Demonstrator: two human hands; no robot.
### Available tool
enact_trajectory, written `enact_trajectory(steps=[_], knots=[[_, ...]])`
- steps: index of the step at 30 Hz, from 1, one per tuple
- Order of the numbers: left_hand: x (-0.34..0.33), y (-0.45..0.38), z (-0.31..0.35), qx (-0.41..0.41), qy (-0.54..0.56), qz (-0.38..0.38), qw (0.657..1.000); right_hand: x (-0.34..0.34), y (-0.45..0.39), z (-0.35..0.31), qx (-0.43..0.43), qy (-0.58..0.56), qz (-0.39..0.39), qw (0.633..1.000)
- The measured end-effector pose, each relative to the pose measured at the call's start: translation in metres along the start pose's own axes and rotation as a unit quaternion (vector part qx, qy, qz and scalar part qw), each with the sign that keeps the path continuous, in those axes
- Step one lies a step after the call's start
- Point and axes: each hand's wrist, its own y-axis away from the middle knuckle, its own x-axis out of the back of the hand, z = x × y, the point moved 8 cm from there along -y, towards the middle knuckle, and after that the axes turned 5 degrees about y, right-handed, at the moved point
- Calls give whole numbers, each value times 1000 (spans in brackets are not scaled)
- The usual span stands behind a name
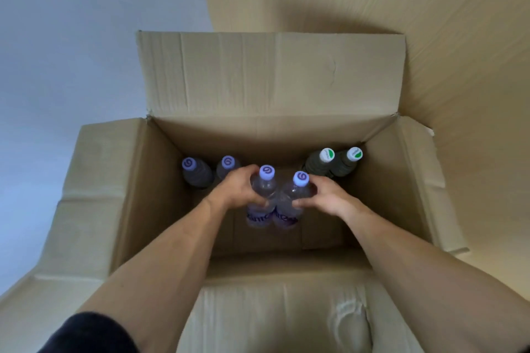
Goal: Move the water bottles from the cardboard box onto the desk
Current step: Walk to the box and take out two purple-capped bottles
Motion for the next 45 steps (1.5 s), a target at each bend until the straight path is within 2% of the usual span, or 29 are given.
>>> enact_trajectory(steps=[4,10,15,18,24,28,33,37,45], knots=[[1,20,8,8,149,-28,988,8,27,-6,8,-172,-23,985],[4,45,31,13,377,-6,926,14,61,-25,-10,-366,-30,930],[7,59,66,20,471,4,882,30,82,-52,-5,-523,32,852],[15,68,84,36,493,20,869,39,95,-72,11,-555,32,831],[29,92,113,32,518,-7,855,54,113,-98,48,-530,-1,847],[35,114,124,34,524,-29,851,63,121,-111,90,-475,-21,875],[37,140,140,8,527,-40,849,73,131,-117,90,-450,-37,888],[36,159,151,-5,519,-5,855,83,138,-120,94,-427,-51,898],[42,199,153,-42,529,91,842,82,150,-152,123,-389,-114,906]])
